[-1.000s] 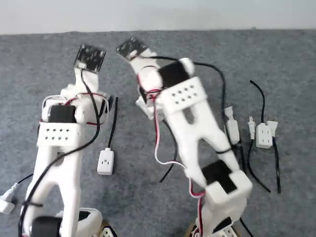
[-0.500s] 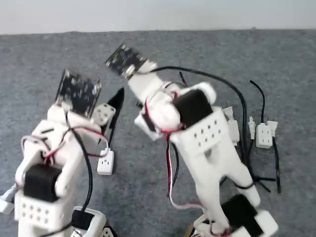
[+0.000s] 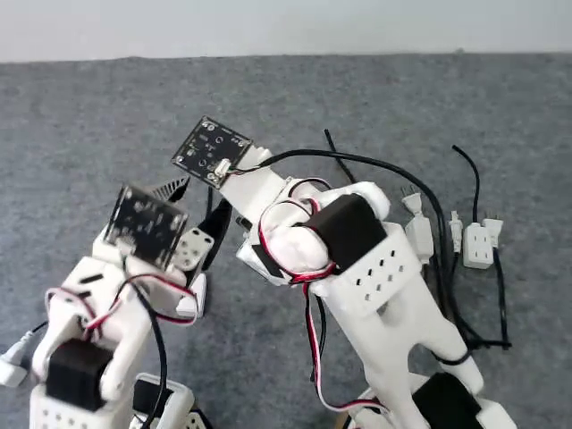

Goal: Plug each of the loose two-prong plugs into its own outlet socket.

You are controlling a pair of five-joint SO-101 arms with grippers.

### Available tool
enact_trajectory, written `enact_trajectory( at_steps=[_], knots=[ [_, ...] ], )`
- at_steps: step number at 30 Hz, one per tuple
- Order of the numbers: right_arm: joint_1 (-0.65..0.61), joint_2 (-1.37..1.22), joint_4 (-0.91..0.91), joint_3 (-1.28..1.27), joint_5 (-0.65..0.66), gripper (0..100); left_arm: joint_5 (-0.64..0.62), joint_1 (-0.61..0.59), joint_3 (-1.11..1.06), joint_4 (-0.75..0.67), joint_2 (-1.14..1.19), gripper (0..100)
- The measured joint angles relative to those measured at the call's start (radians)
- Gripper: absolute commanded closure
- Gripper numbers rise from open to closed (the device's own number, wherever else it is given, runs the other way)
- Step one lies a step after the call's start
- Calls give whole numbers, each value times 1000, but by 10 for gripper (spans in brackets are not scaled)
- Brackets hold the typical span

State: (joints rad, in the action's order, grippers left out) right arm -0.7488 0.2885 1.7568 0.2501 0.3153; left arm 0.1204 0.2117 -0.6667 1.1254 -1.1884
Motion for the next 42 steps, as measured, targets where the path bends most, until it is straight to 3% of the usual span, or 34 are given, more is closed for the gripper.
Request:
enact_trajectory(
  at_steps=[8,42],
  knots=[
    [-2,0,0,-3,0,991,0,97,-17,6,-114,808],
    [-2,15,0,-44,2,991,-12,103,-164,-49,-120,812]
  ],
)
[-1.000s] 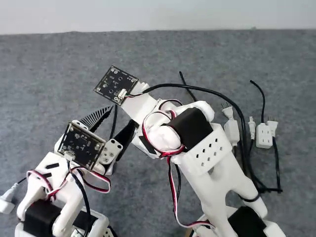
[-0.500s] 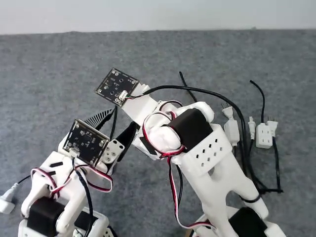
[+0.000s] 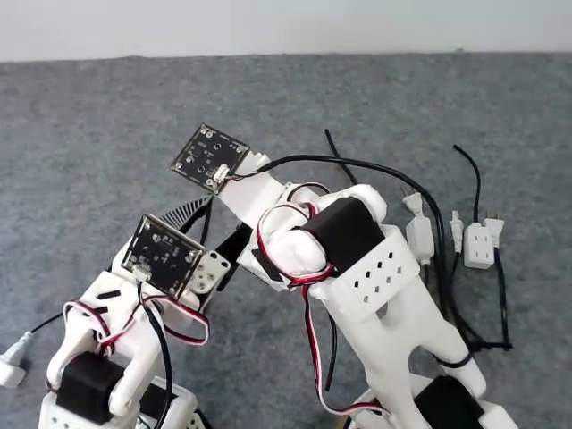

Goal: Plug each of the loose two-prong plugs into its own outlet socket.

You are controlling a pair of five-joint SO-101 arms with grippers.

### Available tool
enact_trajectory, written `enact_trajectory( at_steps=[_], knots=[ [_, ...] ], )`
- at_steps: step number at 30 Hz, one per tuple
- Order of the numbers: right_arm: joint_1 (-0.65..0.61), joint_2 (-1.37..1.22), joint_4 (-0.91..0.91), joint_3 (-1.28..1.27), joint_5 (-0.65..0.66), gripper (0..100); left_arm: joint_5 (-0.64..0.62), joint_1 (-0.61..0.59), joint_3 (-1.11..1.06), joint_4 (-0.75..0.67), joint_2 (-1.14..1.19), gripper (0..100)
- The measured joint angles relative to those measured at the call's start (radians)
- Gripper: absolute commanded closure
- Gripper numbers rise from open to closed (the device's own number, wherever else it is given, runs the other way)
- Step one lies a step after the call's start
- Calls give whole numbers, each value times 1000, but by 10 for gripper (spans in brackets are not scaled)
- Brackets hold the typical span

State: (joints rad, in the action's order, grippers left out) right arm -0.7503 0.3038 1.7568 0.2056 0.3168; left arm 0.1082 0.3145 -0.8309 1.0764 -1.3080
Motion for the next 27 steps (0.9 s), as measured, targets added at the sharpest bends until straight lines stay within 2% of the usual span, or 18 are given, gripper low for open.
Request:
enact_trajectory(
  at_steps=[8,19,27],
  knots=[
    [0,23,0,-18,0,991,-29,-92,-127,-140,11,812],
    [0,55,0,-18,0,991,-31,-94,-135,-152,5,812],
    [0,55,0,-18,0,991,-31,-60,48,6,-6,812]
  ],
)
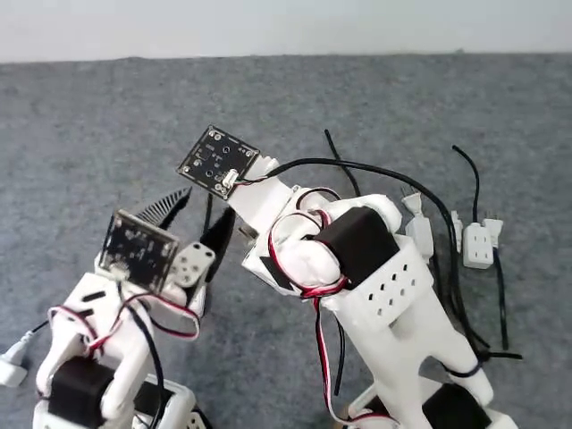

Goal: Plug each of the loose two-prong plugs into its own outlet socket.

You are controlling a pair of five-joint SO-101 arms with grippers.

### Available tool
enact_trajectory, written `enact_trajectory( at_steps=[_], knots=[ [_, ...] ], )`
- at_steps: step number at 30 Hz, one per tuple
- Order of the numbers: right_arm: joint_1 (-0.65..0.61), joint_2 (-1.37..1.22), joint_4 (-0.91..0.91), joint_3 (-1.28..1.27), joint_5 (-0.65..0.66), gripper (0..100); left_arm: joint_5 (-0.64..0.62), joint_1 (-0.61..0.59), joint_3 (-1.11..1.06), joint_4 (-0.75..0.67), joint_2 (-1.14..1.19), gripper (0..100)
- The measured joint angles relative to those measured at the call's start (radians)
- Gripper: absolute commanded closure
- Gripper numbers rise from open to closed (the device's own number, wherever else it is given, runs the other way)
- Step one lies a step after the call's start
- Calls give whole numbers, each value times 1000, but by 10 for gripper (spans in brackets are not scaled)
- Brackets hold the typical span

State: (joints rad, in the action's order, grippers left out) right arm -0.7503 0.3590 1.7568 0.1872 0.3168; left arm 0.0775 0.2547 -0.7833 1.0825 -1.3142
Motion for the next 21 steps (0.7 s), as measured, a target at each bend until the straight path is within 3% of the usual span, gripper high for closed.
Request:
enact_trajectory(
  at_steps=[6,21],
  knots=[
    [0,0,0,0,0,991,-2,94,2,28,0,811],
    [0,11,0,-46,0,991,-3,106,-48,18,2,811]
  ],
)
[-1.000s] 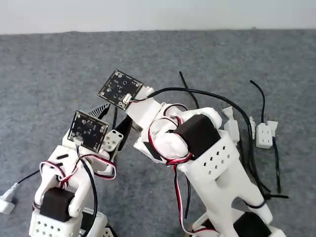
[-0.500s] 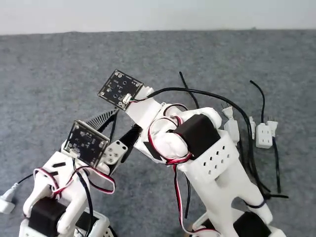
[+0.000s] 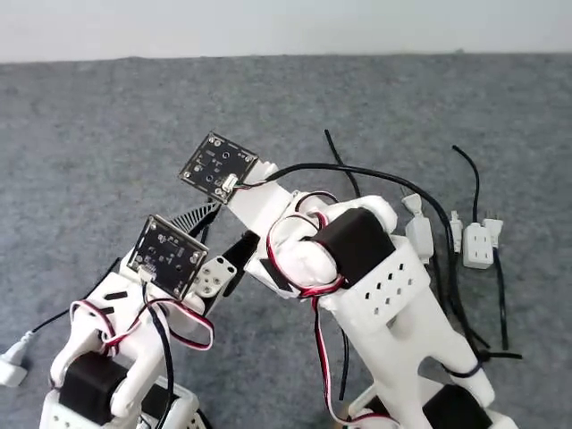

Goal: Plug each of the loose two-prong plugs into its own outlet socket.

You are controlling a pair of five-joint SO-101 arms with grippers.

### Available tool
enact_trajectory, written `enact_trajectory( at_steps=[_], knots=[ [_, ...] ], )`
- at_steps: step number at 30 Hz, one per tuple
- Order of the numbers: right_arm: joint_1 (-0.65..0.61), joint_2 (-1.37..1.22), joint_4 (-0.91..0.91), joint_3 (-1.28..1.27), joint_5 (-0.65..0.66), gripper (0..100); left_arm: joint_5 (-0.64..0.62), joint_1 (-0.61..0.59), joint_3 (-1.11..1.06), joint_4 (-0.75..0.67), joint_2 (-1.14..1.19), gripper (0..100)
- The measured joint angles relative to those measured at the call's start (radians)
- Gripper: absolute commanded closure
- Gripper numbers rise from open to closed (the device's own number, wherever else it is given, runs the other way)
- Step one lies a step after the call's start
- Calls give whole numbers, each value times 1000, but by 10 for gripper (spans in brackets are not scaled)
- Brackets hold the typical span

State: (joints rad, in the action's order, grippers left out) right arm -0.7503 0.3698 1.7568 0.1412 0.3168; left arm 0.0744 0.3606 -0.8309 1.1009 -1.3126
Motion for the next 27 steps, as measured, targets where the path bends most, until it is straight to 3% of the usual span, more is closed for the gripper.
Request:
enact_trajectory(
  at_steps=[6,14,27],
  knots=[
    [2,0,0,0,0,991,-2,-72,-29,-37,-2,811],
    [5,6,0,0,0,991,0,-75,-126,-78,-2,811],
    [5,9,0,0,0,991,0,-51,-11,-34,3,810]
  ],
)
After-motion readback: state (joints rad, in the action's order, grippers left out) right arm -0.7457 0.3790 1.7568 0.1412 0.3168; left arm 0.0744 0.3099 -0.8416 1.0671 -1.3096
